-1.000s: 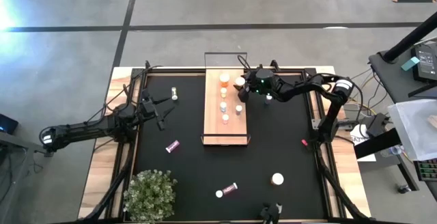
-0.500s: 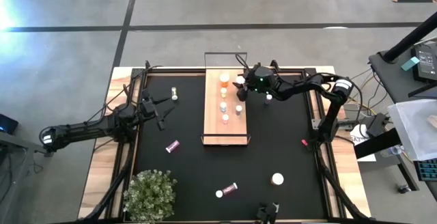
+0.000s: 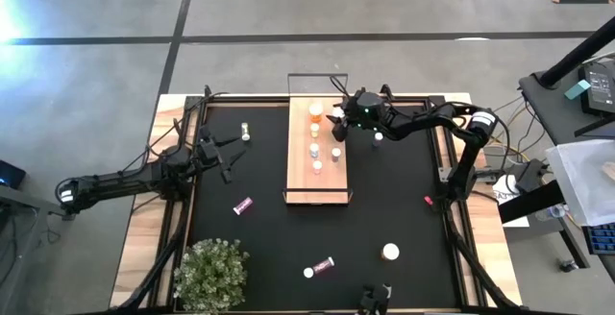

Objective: Pick and place medicine bottles onto shelf by color
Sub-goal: Put the top orange medicine bottle on the shelf aligned with the other orange medicine bottle

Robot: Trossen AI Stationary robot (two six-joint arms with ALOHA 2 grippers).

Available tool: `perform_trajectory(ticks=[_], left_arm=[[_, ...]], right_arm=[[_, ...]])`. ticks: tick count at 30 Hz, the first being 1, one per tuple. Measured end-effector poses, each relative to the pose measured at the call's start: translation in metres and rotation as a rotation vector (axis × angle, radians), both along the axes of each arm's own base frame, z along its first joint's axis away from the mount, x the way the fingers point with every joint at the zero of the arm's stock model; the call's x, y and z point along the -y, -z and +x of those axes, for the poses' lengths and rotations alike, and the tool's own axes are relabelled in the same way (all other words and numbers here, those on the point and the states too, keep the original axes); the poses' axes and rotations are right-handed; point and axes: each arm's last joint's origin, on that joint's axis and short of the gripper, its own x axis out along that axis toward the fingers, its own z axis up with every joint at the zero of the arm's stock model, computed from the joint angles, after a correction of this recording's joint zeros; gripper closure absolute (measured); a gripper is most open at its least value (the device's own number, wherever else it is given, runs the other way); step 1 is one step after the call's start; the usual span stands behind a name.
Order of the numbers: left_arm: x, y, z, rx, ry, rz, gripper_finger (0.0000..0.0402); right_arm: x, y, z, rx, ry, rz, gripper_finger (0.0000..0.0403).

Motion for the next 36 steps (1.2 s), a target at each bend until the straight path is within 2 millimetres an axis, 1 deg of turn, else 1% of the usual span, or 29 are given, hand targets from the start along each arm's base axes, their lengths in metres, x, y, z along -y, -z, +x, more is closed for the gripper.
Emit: perform_trajectory(ticks=[9, 16, 19, 24, 31, 36], left_arm=[[0.0000, -0.0001, 0.0000, 0.001, 0.000, 0.000, 0.0203], [0.0000, 0.0000, 0.0000, 0.000, 0.000, 0.000, 0.0203], [0.0001, -0.0001, 0.0000, 0.001, 0.000, 0.000, 0.0203], [0.0000, 0.0000, 0.0000, 0.001, 0.000, 0.000, 0.0203], [0.0000, -0.0001, -0.0001, 0.001, 0.000, 0.001, 0.0203], [0.0000, 0.0000, 0.0000, 0.001, 0.000, 0.000, 0.0203]], right_arm=[[0.0000, 0.0012, -0.0007, -0.005, 0.006, 0.015, 0.0186], [0.0000, 0.0014, -0.0008, -0.007, 0.005, 0.014, 0.0225], [0.0000, 0.0014, -0.0009, -0.007, 0.005, 0.013, 0.0224], [0.0001, 0.0005, -0.0006, -0.003, 0.001, -0.001, 0.0209], [0.0020, -0.0051, 0.0032, 0.017, -0.027, -0.015, 0.0225], [0.0028, -0.0067, 0.0043, 0.013, -0.032, -0.028, 0.0215]])
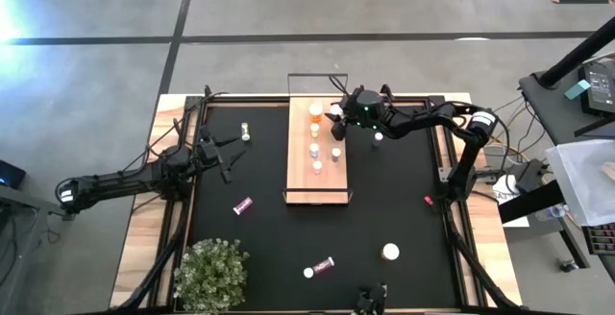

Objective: Pick and place medicine bottles onto shelf by color
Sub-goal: Put the top orange medicine bottle on the shelf aligned with the other orange medicine bottle

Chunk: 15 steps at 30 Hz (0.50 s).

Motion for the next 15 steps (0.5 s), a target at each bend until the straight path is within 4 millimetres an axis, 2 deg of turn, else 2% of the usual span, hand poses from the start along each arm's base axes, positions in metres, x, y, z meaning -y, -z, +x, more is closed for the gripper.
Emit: perform_trajectory(ticks=[15], left_arm=[[0.0000, 0.0000, 0.0000, 0.000, 0.000, 0.000, 0.0203]], right_arm=[[0.0000, 0.0057, 0.0005, -0.020, -0.001, 0.026, 0.0218]])
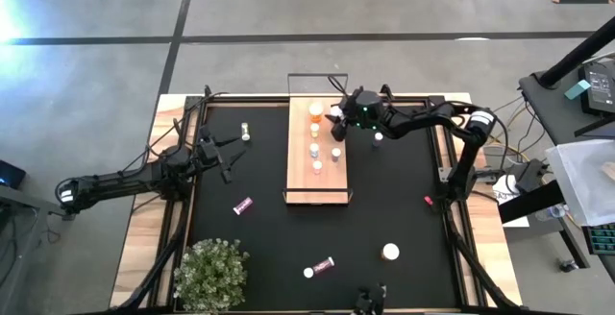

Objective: Pick and place medicine bottles onto shelf by color
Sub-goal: Put the top orange medicine bottle on the shelf aligned with the other orange medicine bottle

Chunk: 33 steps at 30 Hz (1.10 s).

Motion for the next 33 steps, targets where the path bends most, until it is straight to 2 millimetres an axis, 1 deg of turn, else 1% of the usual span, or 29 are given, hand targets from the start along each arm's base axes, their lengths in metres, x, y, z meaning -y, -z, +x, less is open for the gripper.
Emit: perform_trajectory(ticks=[5, 9, 18, 23, 33], left_arm=[[0.000, 0.000, 0.000, 0.001, 0.000, 0.001, 0.0203], [0.000, 0.000, 0.000, 0.001, 0.000, 0.001, 0.0203], [0.000, 0.000, 0.000, 0.000, 0.000, 0.000, 0.0203], [0.000, 0.000, 0.000, 0.000, 0.000, 0.000, 0.0203], [0.000, 0.000, 0.000, 0.001, 0.000, 0.000, 0.0203]], right_arm=[[0.003, 0.004, 0.006, 0.004, -0.011, 0.016, 0.0218], [0.006, 0.004, 0.009, 0.007, -0.013, 0.015, 0.0218], [0.006, 0.004, 0.010, -0.009, -0.014, 0.027, 0.0215], [0.006, 0.006, 0.010, -0.023, -0.013, 0.038, 0.0194], [0.004, -0.008, 0.008, 0.007, -0.024, 0.031, 0.0129]])
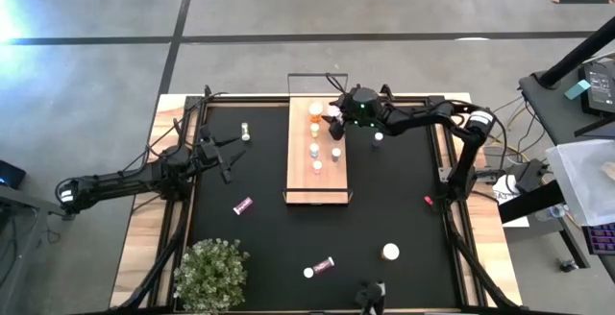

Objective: Pick and place medicine bottles onto shelf by color
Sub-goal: Put the top orange medicine bottle on the shelf aligned with the other orange medicine bottle, then put the orange medicine bottle on the shelf aligned with the other orange medicine bottles

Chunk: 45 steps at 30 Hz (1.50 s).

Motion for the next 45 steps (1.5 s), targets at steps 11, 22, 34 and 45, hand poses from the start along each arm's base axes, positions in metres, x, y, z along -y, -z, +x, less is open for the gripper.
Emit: perform_trajectory(ticks=[11, 22, 34, 45], left_arm=[[0.000, 0.000, 0.000, 0.000, 0.000, 0.000, 0.0203], [0.000, 0.000, 0.000, -0.001, 0.000, 0.000, 0.0203], [0.000, 0.000, 0.000, 0.000, 0.000, 0.000, 0.0203], [0.000, 0.000, 0.000, 0.000, 0.000, 0.000, 0.0203]], right_arm=[[-0.013, -0.025, -0.019, -0.088, 0.097, 0.138, 0.0061], [-0.069, -0.060, -0.047, -0.254, 0.209, 0.300, 0.0048], [-0.167, -0.073, -0.073, -0.273, 0.474, 0.393, 0.0048], [-0.243, -0.047, -0.095, -0.270, 0.655, 0.613, 0.0048]])
